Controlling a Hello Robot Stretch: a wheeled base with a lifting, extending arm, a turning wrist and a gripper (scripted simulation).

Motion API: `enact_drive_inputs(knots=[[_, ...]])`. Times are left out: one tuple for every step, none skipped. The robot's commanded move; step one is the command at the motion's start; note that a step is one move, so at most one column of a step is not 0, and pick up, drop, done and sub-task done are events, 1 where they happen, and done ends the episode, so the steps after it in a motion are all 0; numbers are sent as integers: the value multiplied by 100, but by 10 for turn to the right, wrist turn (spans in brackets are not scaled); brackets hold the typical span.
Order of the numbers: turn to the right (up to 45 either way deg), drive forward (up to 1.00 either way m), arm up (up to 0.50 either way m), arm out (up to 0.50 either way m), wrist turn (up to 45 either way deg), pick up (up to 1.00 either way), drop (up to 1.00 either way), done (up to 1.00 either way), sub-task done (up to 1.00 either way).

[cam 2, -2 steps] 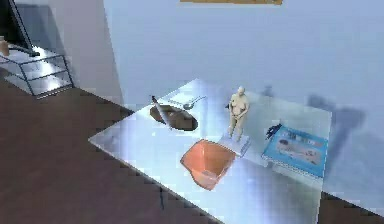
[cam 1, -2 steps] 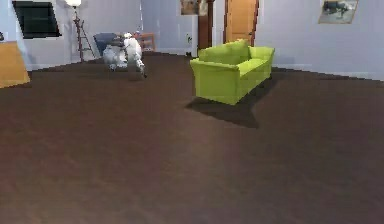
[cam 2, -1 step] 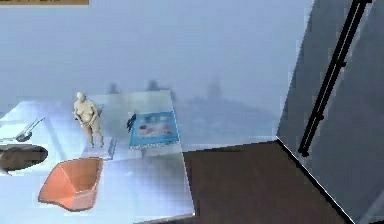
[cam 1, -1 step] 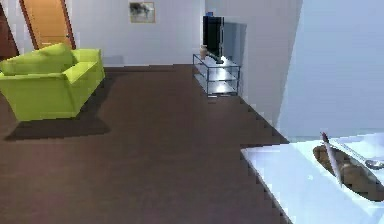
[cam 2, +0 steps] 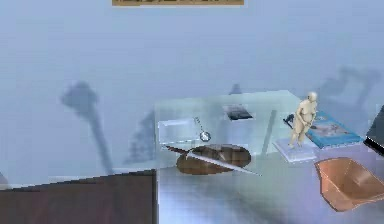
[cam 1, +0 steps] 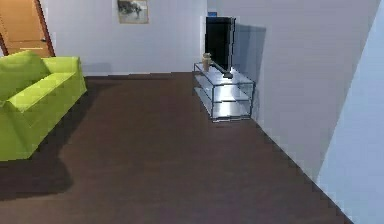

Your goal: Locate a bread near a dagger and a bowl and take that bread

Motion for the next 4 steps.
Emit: enact_drive_inputs(knots=[[240, 0, 0, 0, 0, 0, 0, 0, 0], [0, 5, 0, 0, 0, 0, 0, 0, 0], [90, 0, 0, 0, 0, 0, 0, 0, 0], [0, 20, 0, 0, 0, 0, 0, 0, 0]])
